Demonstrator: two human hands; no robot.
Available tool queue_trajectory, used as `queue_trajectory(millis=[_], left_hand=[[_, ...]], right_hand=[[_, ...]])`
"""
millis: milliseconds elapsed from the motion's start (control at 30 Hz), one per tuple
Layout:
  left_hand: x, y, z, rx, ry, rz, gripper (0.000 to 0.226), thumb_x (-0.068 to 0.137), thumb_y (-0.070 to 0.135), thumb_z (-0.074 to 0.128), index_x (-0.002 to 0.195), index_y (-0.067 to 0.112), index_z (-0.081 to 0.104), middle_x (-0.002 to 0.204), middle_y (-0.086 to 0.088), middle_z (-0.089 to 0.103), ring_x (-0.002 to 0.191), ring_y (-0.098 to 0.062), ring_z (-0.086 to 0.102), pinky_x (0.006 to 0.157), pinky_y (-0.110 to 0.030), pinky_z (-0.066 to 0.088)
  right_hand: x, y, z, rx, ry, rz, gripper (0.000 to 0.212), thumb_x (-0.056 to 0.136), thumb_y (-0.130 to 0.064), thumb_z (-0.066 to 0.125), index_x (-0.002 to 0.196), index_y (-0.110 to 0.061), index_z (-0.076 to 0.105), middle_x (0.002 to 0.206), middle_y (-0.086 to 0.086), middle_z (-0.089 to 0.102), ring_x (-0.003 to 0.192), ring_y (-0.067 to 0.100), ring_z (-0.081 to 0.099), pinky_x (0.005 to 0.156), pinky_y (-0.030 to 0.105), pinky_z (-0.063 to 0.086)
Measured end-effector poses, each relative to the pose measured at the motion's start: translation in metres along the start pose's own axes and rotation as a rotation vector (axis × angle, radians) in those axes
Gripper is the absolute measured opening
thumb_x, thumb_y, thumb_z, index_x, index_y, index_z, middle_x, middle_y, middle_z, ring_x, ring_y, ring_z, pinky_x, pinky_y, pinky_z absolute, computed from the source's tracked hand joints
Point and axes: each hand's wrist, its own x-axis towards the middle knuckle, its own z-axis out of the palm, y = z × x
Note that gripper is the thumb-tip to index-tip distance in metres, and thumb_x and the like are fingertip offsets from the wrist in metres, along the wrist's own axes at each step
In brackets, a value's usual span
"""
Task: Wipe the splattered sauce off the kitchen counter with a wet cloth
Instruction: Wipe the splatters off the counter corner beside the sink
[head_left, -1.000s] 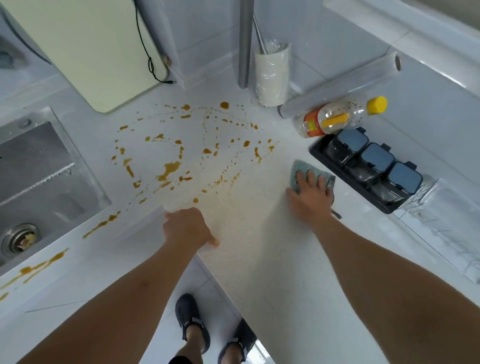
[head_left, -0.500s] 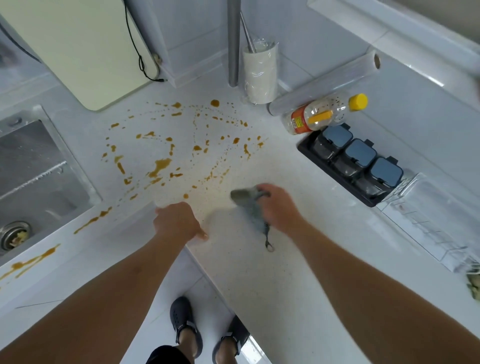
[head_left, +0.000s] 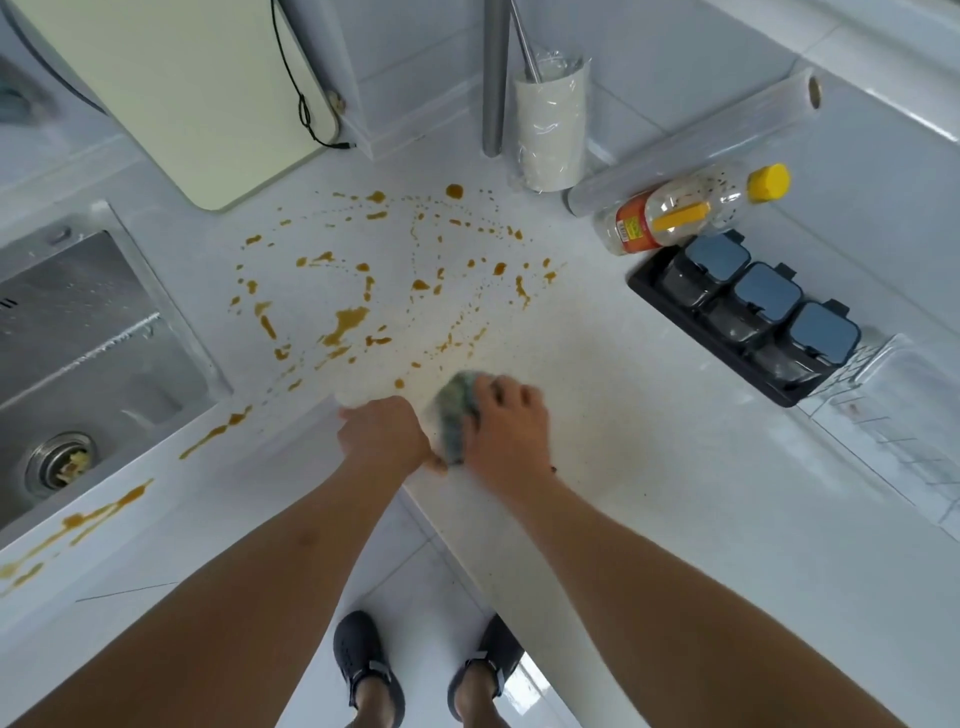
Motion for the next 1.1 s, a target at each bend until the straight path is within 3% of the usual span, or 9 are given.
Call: queue_trajectory(millis=[67,133,233,400,533,700,800,967,1100], left_hand=[[-0.002,-0.002,-0.001,-0.013,0.022,0.022,0.052,0.073,0.051,0.089,0.104,0.016,0.065,0.093,-0.002,0.067,0.095,-0.026,0.067,0.074,-0.033,0.051],[-0.004,-0.003,-0.001,0.005,-0.023,0.036,0.062,0.063,0.061,0.091,0.094,0.017,0.061,0.104,-0.008,0.071,0.105,-0.029,0.067,0.078,-0.035,0.052],[-0.005,-0.008,-0.004,0.040,-0.046,0.070,0.062,0.060,0.066,0.088,0.086,0.017,0.059,0.114,-0.015,0.072,0.117,-0.034,0.065,0.083,-0.036,0.051],[-0.002,-0.024,-0.007,0.094,-0.039,0.227,0.066,0.062,0.077,0.082,0.078,0.017,0.062,0.081,-0.001,0.068,0.086,-0.024,0.068,0.090,-0.037,0.053],[0.005,-0.049,-0.018,0.070,-0.050,0.323,0.073,0.063,0.087,0.074,0.073,0.016,0.056,0.076,-0.001,0.066,0.076,-0.020,0.067,0.074,-0.032,0.054],[0.014,-0.086,-0.025,0.080,0.069,0.400,0.027,0.096,0.041,0.065,0.103,0.015,0.070,0.087,0.003,0.066,0.081,-0.019,0.066,0.072,-0.031,0.053],[0.015,-0.103,-0.032,0.053,0.098,0.396,0.017,0.099,0.025,0.057,0.111,0.016,0.064,0.107,-0.004,0.067,0.099,-0.025,0.066,0.076,-0.031,0.046],[0.028,-0.134,-0.034,-0.049,0.037,0.455,0.028,0.097,0.021,0.053,0.122,0.016,0.065,0.124,-0.002,0.066,0.116,-0.024,0.063,0.092,-0.031,0.047],[0.031,-0.155,-0.031,-0.076,-0.001,0.486,0.033,0.101,0.023,0.053,0.131,0.013,0.064,0.134,-0.004,0.064,0.124,-0.025,0.061,0.103,-0.033,0.046]], right_hand=[[-0.011,-0.007,0.008,-0.051,-0.093,-0.147,0.055,0.097,-0.045,0.043,0.150,-0.028,0.038,0.148,0.004,0.043,0.135,0.032,0.035,0.112,0.047,0.033],[-0.003,0.026,0.007,-0.059,-0.092,-0.130,0.051,0.097,-0.038,0.045,0.148,-0.032,0.042,0.150,0.005,0.042,0.137,0.034,0.036,0.114,0.049,0.034],[0.022,0.096,-0.006,-0.065,0.056,0.200,0.059,0.088,-0.032,0.047,0.146,-0.020,0.048,0.146,0.019,0.044,0.130,0.046,0.043,0.108,0.054,0.040],[0.040,0.127,-0.015,-0.097,-0.046,0.628,0.067,0.100,-0.046,0.025,0.159,-0.017,0.013,0.163,0.019,0.013,0.148,0.043,0.011,0.123,0.054,0.010],[0.037,0.027,0.022,-0.120,-0.041,0.395,0.063,0.100,-0.044,0.025,0.156,-0.016,0.024,0.164,0.020,0.018,0.148,0.046,0.013,0.122,0.056,0.013],[0.006,-0.108,0.053,-0.035,-0.102,0.109,0.064,0.098,-0.036,0.047,0.158,-0.027,0.026,0.168,0.010,0.014,0.155,0.036,0.006,0.126,0.049,0.009],[-0.015,-0.096,0.057,-0.051,-0.150,-0.022,0.061,0.096,-0.018,0.052,0.155,-0.023,0.036,0.166,0.007,0.026,0.154,0.033,0.016,0.124,0.048,0.020],[-0.017,-0.005,0.019,-0.060,-0.089,0.398,0.065,0.093,-0.008,0.042,0.156,-0.021,0.032,0.166,0.006,0.022,0.154,0.029,0.012,0.122,0.042,0.023],[0.026,-0.032,0.024,-0.066,-0.026,0.634,0.056,0.095,-0.017,0.043,0.150,-0.014,0.034,0.154,0.016,0.031,0.145,0.039,0.020,0.117,0.049,0.028]])
